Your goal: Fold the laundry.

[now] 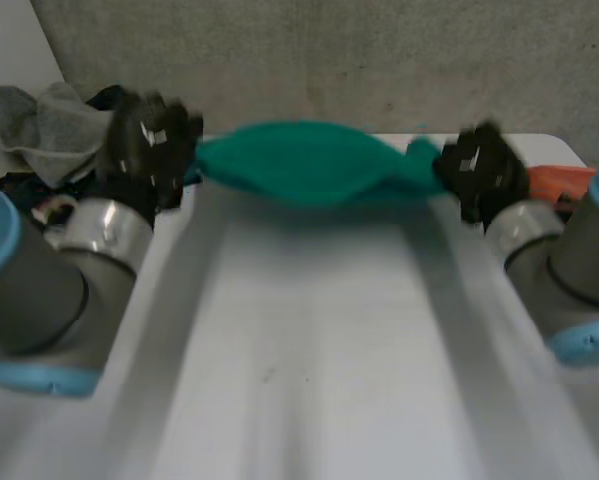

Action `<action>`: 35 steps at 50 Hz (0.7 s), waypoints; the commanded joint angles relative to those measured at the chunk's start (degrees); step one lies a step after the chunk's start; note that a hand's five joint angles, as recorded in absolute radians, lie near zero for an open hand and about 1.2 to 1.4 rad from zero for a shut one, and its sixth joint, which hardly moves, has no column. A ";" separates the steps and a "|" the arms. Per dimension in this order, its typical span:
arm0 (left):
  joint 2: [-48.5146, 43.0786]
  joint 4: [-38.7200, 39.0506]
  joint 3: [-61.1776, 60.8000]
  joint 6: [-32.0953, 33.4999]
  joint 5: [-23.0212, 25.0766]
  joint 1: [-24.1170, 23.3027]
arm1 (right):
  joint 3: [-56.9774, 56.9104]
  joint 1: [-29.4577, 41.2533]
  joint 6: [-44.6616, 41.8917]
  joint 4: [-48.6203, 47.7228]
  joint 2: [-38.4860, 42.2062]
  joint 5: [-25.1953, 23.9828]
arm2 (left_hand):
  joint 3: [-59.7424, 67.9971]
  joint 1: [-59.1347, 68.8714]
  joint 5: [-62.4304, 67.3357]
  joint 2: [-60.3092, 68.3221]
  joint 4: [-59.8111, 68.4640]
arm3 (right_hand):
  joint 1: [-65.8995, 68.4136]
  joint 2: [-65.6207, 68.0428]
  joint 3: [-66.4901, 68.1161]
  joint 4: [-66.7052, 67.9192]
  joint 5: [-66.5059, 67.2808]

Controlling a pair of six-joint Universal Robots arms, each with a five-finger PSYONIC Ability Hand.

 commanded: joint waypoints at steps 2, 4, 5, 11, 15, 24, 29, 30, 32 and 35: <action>-1.10 3.15 -7.23 0.28 1.96 1.42 | 1.44 0.71 4.95 4.52 7.02 0.20 | 11.57 14.47 12.57 11.32 11.14 | -8.98 -12.25 -13.28 -13.80 -13.14; -1.19 2.98 -7.49 0.19 1.96 1.59 | 1.00 0.00 7.94 5.14 7.02 0.20 | 11.57 14.47 12.57 11.32 11.14 | -34.91 -38.18 -39.21 -39.74 -39.07; -1.10 2.98 -7.50 0.10 1.96 1.51 | 0.82 0.00 9.08 5.49 6.84 0.20 | 11.57 14.47 12.57 11.32 11.14 | -40.15 -43.42 -44.45 -44.97 -44.31; 0.74 2.63 -7.85 -0.07 1.87 1.77 | -0.76 -4.02 20.22 11.44 1.86 -0.77 | 11.57 14.47 12.57 11.32 11.14 | -46.58 -49.85 -50.88 -51.41 -50.74; 3.64 2.01 -8.38 -0.16 1.87 1.77 | -2.77 -9.82 26.30 20.92 -2.02 -4.00 | 11.57 14.47 12.57 11.32 11.14 | -46.60 -49.86 -50.89 -51.42 -50.75; 6.02 0.78 -7.06 -0.25 1.78 1.15 | -6.92 -16.08 29.65 37.05 0.95 -8.59 | 11.57 14.47 12.57 11.32 11.14 | -44.07 -47.34 -48.37 -48.90 -48.23; 6.20 -0.18 -3.90 -0.16 1.69 0.10 | -3.14 -16.08 37.91 35.38 2.01 -9.12 | 11.57 14.47 12.57 11.32 11.14 | -44.07 -47.34 -48.37 -48.89 -48.23; 6.20 -0.62 -3.02 -0.16 1.60 -0.25 | -2.18 -16.08 39.40 34.68 2.01 -9.12 | 11.57 14.47 12.57 11.32 11.14 | -44.07 -47.34 -48.37 -48.90 -48.23; 6.46 -2.64 -0.04 -0.25 1.52 -1.39 | 1.07 -16.08 43.45 31.26 1.83 -9.03 | 11.57 14.47 12.57 11.32 11.14 | -44.07 -47.34 -48.37 -48.90 -48.23; 6.90 -5.79 4.00 -0.25 1.25 -2.62 | 6.08 -15.12 49.42 24.93 0.43 -8.24 | 11.57 14.47 12.57 11.32 11.14 | -46.25 -49.52 -50.55 -51.08 -50.41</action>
